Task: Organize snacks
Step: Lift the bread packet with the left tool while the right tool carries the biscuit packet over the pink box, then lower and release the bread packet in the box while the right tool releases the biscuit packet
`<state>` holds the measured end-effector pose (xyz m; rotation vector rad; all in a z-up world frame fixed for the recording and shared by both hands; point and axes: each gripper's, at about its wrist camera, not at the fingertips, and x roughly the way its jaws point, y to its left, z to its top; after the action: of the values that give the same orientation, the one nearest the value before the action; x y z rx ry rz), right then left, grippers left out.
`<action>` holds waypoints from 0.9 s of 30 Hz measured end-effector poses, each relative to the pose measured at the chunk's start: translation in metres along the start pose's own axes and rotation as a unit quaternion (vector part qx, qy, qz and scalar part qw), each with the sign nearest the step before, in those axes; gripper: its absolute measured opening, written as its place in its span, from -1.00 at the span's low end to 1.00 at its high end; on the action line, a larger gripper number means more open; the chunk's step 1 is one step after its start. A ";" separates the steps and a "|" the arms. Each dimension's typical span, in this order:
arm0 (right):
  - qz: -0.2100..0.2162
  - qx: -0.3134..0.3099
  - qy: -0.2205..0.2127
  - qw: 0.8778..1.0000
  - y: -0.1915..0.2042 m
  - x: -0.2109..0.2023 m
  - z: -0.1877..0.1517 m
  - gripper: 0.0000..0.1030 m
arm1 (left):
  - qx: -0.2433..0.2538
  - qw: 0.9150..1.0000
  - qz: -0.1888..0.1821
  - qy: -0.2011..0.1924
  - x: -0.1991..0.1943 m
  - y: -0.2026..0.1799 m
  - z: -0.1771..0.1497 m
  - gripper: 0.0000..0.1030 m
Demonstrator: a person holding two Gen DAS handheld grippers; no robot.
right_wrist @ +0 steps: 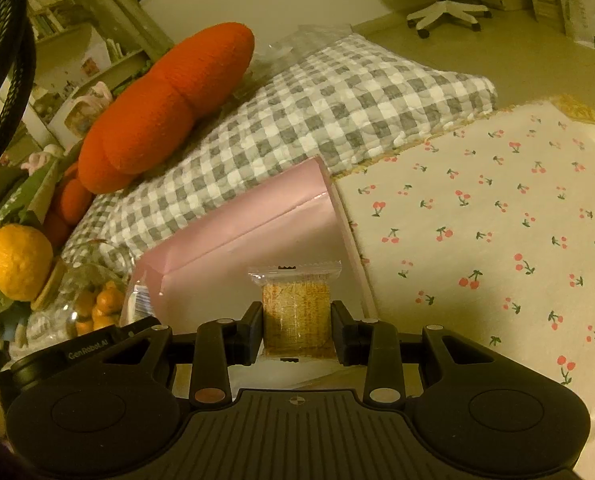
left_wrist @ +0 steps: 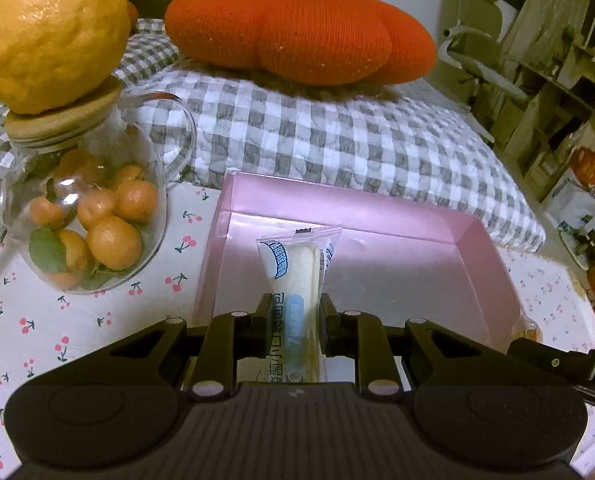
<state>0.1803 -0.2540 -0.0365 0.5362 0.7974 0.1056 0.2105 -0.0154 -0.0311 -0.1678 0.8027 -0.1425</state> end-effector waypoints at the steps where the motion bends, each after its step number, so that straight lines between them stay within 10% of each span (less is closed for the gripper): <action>1: -0.002 0.000 0.001 1.000 0.000 0.001 0.000 -0.34 | 0.002 1.000 0.001 0.000 0.001 0.000 0.000 -0.62; 7: 0.001 -0.009 -0.001 1.000 0.004 -0.001 -0.002 -0.27 | 0.011 1.000 0.003 -0.004 0.003 0.003 -0.002 -0.60; 27: -0.003 -0.038 0.006 0.999 0.015 -0.031 -0.002 0.52 | 0.025 1.000 -0.013 0.004 -0.038 -0.001 -0.009 0.76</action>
<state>0.1591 -0.2493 -0.0101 0.4610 0.8042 0.1338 0.1785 -0.0096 -0.0106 -0.1315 0.8048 -0.1882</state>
